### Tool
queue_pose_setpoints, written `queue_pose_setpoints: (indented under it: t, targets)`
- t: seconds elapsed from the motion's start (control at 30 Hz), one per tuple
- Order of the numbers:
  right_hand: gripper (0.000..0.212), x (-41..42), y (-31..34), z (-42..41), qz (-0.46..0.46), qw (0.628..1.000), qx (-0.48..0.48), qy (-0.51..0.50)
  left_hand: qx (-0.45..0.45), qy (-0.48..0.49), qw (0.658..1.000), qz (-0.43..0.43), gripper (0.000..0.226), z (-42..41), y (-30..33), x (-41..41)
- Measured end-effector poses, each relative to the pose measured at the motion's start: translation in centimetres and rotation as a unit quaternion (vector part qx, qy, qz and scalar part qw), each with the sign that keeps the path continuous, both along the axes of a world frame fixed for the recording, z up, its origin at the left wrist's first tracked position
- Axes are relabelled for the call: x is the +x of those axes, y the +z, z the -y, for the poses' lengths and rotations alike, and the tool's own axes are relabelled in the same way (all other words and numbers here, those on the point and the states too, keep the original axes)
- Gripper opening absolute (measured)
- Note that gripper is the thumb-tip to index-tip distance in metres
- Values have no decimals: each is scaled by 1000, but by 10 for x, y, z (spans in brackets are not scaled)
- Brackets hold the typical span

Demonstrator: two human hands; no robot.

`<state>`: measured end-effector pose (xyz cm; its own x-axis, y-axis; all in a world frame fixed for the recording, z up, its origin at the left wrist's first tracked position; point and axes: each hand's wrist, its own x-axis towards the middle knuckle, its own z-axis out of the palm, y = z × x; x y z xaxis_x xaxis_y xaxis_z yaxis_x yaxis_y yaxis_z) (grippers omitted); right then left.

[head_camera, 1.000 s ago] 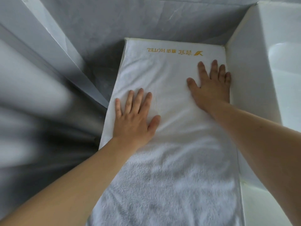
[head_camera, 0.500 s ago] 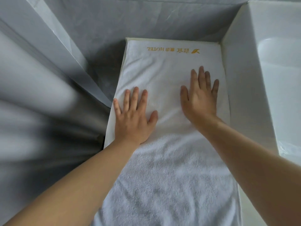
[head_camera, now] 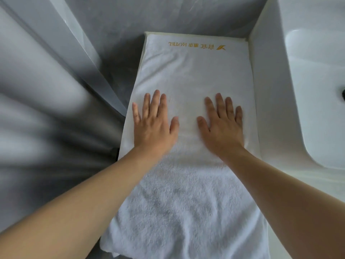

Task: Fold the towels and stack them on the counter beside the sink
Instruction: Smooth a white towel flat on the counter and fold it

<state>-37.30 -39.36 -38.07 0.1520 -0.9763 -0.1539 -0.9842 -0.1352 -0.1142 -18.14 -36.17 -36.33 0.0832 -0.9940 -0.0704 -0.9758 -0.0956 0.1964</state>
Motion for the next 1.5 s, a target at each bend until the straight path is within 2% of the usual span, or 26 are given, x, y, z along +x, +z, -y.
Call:
queue_pose_setpoints:
  t: [0.13,0.27,0.37,0.47,0.53,0.63,0.8,0.87,0.97,1.07,1.27,1.5]
  targets:
    - [66,0,-2,-1,-3,1000,-8,0,41,-54,997,30,76,-65,-10,0]
    - [65,-2,0,2,3,1000,2,8,29,-60,996,52,75,-69,-23,5]
    - [68,-1,8,-11,66,998,-21,-6,14,-55,997,47,75,-70,-22,3]
    - [66,-4,21,-61,106,991,-78,-26,19,-54,998,33,75,-70,-21,3]
    - [64,-10,22,-104,94,992,-79,-25,19,-51,998,34,75,-69,-21,1]
    - [66,-23,8,-138,40,999,-23,-1,30,-56,997,39,76,-70,-20,3]
    - [70,-27,-1,-137,17,1000,-11,0,72,-56,995,50,76,-65,-13,2]
    - [71,-27,0,-137,9,1000,-6,-3,62,-52,995,51,75,-74,-5,-3]
    - [73,-26,0,-136,8,1000,0,-4,36,-61,997,36,73,-113,4,-11]
    - [73,-27,1,-135,7,1000,6,5,81,-74,993,48,76,-154,-7,-4]
    - [64,-32,2,-143,30,992,-18,119,65,-72,993,65,74,-159,-18,1]
    - [71,-47,9,-173,-15,997,51,50,102,-86,988,73,73,-157,-10,1]
